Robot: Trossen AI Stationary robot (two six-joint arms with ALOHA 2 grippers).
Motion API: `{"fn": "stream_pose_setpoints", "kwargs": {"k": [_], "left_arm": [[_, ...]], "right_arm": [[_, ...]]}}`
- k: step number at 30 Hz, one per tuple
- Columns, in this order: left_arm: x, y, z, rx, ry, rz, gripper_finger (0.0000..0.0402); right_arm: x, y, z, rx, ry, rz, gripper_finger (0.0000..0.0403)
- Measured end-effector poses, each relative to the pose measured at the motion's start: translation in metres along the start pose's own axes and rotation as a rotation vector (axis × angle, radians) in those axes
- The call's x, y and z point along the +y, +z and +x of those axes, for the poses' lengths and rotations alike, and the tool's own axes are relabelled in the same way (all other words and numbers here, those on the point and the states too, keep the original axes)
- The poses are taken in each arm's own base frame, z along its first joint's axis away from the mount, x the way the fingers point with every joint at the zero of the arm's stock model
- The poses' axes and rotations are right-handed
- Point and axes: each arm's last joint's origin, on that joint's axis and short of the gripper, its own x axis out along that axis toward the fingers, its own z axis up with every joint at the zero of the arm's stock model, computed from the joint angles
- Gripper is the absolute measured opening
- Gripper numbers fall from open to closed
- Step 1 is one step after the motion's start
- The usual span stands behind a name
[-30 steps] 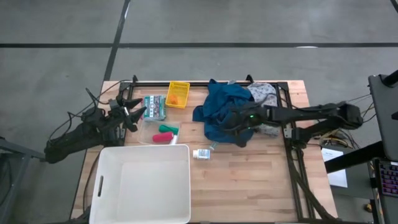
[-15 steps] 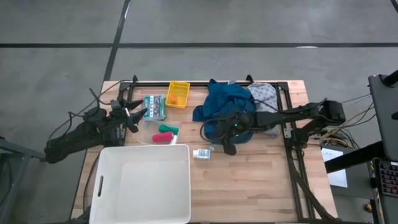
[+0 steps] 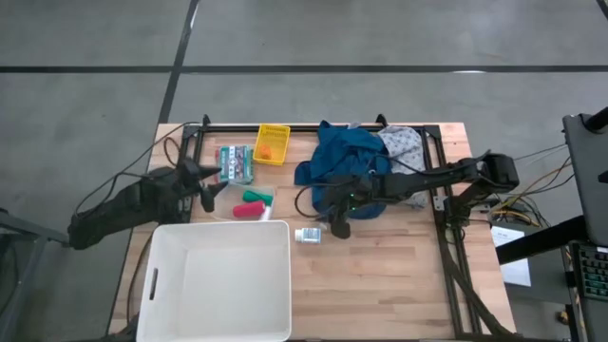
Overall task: Pick & place medical supplies in basket/bin
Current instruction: Put the white pill bottle into the yellow bin
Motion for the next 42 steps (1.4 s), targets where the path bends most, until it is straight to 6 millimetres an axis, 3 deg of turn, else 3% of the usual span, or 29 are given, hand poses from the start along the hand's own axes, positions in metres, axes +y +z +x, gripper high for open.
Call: {"fn": "stream_pose_setpoints", "kwargs": {"k": [5,9,26,42], "left_arm": [[0.002,-0.011,0.0,0.109,0.021,0.017,0.0271],[0.002,-0.01,0.0,0.102,0.021,-0.002,0.0272],[0.002,-0.01,0.0,0.102,0.021,-0.001,0.0272],[0.002,-0.011,0.0,0.109,0.023,-0.004,0.0272]], "right_arm": [[0.001,-0.001,0.001,0.001,0.001,0.006,0.0292],[0.006,-0.002,0.002,0.009,0.012,-0.013,0.0317],[0.041,-0.015,0.021,0.031,-0.001,-0.048,0.0315],[0.044,-0.035,0.064,0.058,0.009,-0.06,0.032]]}}
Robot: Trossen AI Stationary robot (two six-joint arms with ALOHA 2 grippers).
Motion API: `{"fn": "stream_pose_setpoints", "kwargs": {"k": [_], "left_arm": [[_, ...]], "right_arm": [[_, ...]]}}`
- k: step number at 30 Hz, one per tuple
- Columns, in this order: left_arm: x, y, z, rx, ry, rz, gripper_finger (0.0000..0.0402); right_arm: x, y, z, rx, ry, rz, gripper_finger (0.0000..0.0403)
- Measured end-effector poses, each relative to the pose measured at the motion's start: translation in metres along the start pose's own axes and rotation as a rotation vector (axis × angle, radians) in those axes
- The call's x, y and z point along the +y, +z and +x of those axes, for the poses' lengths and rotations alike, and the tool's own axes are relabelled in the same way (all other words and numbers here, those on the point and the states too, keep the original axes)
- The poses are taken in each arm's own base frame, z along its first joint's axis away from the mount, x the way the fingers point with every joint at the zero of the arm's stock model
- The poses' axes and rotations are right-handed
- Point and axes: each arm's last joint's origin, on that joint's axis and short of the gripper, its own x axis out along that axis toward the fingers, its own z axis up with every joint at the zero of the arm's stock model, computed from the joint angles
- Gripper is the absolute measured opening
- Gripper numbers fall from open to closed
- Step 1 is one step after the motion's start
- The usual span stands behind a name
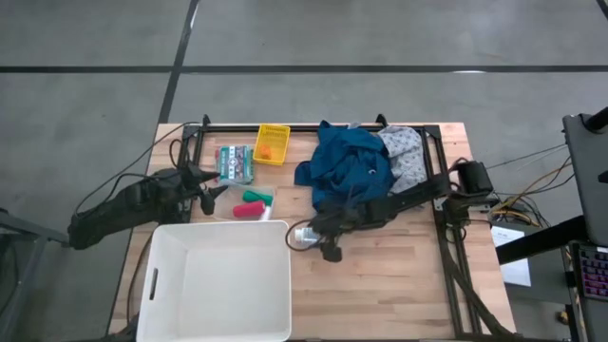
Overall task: Pick & place medical supplies in basket/bin
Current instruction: Put the white pill bottle into the yellow bin
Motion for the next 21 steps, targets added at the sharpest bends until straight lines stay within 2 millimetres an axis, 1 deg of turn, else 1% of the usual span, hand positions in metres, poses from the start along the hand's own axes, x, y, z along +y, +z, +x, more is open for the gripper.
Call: {"fn": "stream_pose_setpoints", "kwargs": {"k": [5,21], "left_arm": [[0.0,0.0,0.0,0.001,0.0,0.0,0.0272],[0.0,0.0,0.0,0.0,-0.001,0.0,0.0272]], "right_arm": [[-0.001,-0.006,0.011,0.029,-0.003,0.003,0.0318],[-0.006,-0.019,0.029,0.075,-0.016,-0.009,0.032]]}}
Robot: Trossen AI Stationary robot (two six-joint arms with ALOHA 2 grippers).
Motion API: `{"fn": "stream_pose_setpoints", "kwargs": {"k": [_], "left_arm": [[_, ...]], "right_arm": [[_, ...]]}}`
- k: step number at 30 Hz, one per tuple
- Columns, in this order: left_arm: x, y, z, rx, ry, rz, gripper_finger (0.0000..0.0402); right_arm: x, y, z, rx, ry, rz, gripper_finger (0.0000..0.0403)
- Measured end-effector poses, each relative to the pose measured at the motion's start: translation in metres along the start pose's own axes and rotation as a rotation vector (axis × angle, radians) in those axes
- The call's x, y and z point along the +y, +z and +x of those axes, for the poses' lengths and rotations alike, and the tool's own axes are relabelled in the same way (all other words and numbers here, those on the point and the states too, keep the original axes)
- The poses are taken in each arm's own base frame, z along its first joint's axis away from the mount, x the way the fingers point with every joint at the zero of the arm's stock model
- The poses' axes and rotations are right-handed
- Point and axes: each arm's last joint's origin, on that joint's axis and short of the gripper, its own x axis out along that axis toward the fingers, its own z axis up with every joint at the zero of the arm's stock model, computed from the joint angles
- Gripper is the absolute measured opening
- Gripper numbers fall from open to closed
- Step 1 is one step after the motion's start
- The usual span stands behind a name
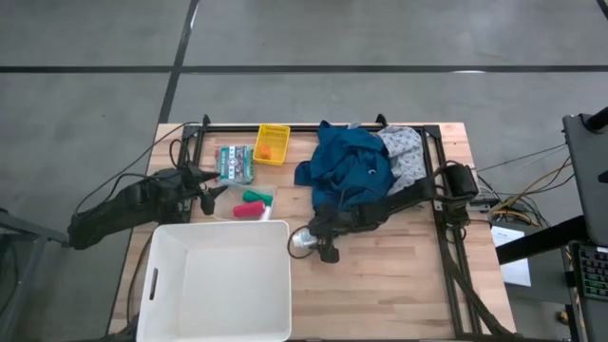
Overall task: Pick & place medical supplies in basket/bin
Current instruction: Put the white pill bottle into the yellow bin
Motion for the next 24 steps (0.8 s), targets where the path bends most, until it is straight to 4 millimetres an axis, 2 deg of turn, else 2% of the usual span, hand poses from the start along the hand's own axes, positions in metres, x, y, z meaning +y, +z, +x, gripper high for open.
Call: {"fn": "stream_pose_setpoints", "kwargs": {"k": [13,24], "left_arm": [[0.0,0.0,0.0,0.0,0.0,0.0,0.027],[0.0,0.0,0.0,0.0,0.0,-0.001,0.0271]], "right_arm": [[0.0,-0.0013,0.0013,0.005,0.0,-0.011,0.0297],[0.0,-0.0009,0.0009,0.004,0.0,-0.014,0.0241]]}}
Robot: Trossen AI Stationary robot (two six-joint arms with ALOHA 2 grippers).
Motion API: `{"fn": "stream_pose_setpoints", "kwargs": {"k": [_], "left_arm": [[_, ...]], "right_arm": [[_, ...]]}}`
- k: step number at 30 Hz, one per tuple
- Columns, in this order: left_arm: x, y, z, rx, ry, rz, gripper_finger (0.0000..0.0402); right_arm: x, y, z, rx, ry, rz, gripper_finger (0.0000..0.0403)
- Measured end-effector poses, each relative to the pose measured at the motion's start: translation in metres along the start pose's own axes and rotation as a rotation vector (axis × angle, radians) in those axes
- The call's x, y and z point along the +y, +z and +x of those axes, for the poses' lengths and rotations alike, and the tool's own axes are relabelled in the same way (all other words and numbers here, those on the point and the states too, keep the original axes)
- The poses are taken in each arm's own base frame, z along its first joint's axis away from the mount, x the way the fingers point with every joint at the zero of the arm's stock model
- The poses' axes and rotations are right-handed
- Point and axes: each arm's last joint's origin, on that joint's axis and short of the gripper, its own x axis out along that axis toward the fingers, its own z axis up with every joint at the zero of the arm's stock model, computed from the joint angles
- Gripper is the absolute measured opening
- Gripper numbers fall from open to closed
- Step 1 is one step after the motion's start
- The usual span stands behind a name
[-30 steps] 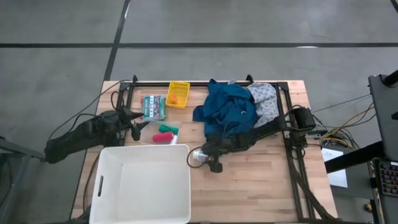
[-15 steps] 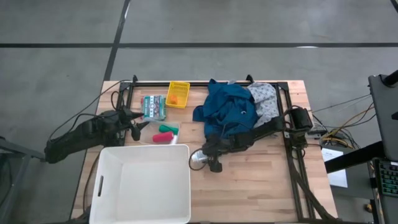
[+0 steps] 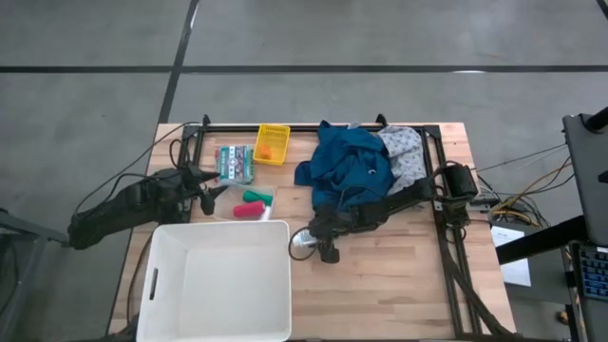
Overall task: Pick & place medical supplies in basket/bin
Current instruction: Put the white pill bottle into the yellow bin
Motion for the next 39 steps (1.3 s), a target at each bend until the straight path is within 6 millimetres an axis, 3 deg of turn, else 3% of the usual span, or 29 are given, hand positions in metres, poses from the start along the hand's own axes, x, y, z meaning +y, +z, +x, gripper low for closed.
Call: {"fn": "stream_pose_setpoints", "kwargs": {"k": [9,16,28,35,39], "left_arm": [[0.0,0.0,0.0,0.0,0.001,0.0,0.0271],[0.0,0.0,0.0,0.0,0.0,0.0,0.0273],[0.0,0.0,0.0,0.0,0.0,0.0,0.0273],[0.0,0.0,0.0,0.0,0.0,0.0,0.0272],[0.0,0.0,0.0,0.0,0.0,0.0,0.0272]], "right_arm": [[0.0,0.001,-0.001,-0.002,0.0,-0.006,0.024],[-0.002,0.015,-0.02,-0.047,-0.028,-0.077,0.0242],[-0.036,0.035,-0.05,-0.132,-0.097,0.026,0.0242],[-0.061,0.051,-0.065,-0.265,-0.157,0.003,0.0242],[-0.082,0.059,-0.072,-0.368,-0.191,0.105,0.0242]]}}
